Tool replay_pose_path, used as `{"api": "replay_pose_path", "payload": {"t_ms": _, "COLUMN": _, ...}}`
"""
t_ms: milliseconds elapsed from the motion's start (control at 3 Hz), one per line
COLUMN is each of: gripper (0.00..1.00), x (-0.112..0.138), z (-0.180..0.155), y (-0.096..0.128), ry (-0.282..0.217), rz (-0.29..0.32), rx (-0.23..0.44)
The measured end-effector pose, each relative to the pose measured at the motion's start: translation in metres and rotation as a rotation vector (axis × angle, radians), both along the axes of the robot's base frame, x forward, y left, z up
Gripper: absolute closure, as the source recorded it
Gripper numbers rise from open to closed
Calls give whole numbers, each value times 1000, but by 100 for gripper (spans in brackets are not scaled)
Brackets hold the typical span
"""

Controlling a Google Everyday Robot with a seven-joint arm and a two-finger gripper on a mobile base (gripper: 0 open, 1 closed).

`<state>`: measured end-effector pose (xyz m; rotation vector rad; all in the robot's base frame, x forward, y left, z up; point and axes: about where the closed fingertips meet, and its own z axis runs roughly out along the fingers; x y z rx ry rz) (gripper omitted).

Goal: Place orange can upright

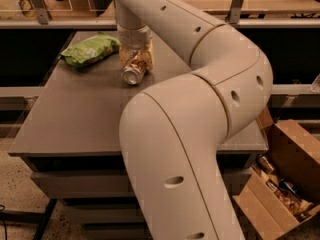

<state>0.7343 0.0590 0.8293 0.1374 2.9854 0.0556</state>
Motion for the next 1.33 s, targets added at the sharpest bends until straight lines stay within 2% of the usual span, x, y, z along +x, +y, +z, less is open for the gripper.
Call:
{"api": "replay_pose_path", "payload": {"t_ms": 333, "gripper": 90, "x": 2, "z": -3, "y": 2, "ry": -3, "rz": 1, "rx": 2}}
{"api": "replay_pose_path", "payload": {"t_ms": 667, "gripper": 100, "x": 4, "z": -4, "y": 2, "ry": -11, "rz": 5, "rx": 6}}
{"api": "replay_pose_path", "payload": {"t_ms": 1000, "gripper": 100, "x": 4, "z": -4, "y": 2, "ry": -11, "rz": 5, "rx": 6}}
{"api": "replay_pose_path", "payload": {"t_ms": 1333, "gripper": 100, "x": 5, "z": 5, "y": 2, "ry": -81, "rz": 56, "rx": 31}}
